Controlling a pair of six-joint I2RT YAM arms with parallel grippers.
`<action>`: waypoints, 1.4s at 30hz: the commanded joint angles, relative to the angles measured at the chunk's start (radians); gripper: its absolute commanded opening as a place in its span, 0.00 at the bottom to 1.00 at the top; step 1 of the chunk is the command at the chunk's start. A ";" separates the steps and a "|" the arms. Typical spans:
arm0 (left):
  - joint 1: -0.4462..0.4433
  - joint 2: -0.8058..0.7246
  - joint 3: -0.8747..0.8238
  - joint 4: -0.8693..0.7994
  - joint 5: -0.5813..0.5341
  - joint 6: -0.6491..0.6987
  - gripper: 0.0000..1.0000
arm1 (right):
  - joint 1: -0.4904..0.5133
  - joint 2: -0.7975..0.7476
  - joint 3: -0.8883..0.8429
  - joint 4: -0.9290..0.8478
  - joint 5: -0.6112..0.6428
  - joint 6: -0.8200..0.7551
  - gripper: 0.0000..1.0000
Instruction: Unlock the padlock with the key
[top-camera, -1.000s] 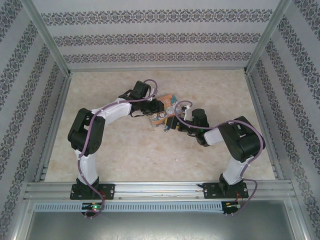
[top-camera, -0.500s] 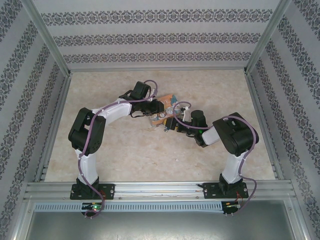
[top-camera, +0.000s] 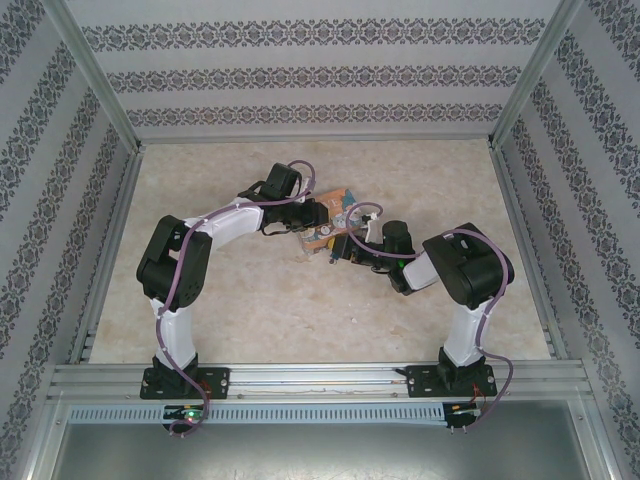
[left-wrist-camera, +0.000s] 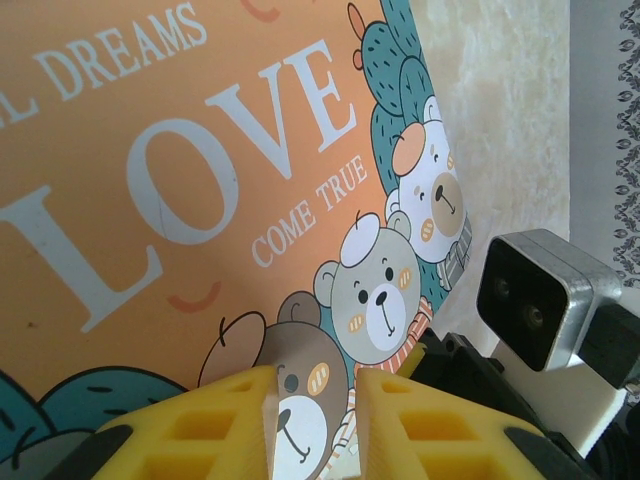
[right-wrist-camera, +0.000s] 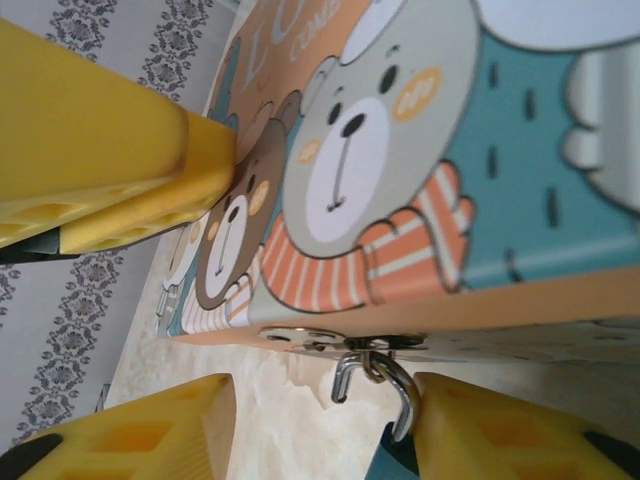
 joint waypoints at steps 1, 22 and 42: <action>-0.012 0.012 -0.028 -0.016 -0.004 -0.006 0.26 | 0.000 0.013 -0.001 0.068 -0.050 -0.003 0.45; -0.012 0.012 -0.033 -0.016 -0.009 -0.004 0.26 | -0.003 0.032 -0.011 0.076 -0.045 0.005 0.02; -0.041 -0.035 -0.151 0.074 0.000 -0.065 0.27 | 0.024 0.042 -0.091 0.332 0.199 0.273 0.00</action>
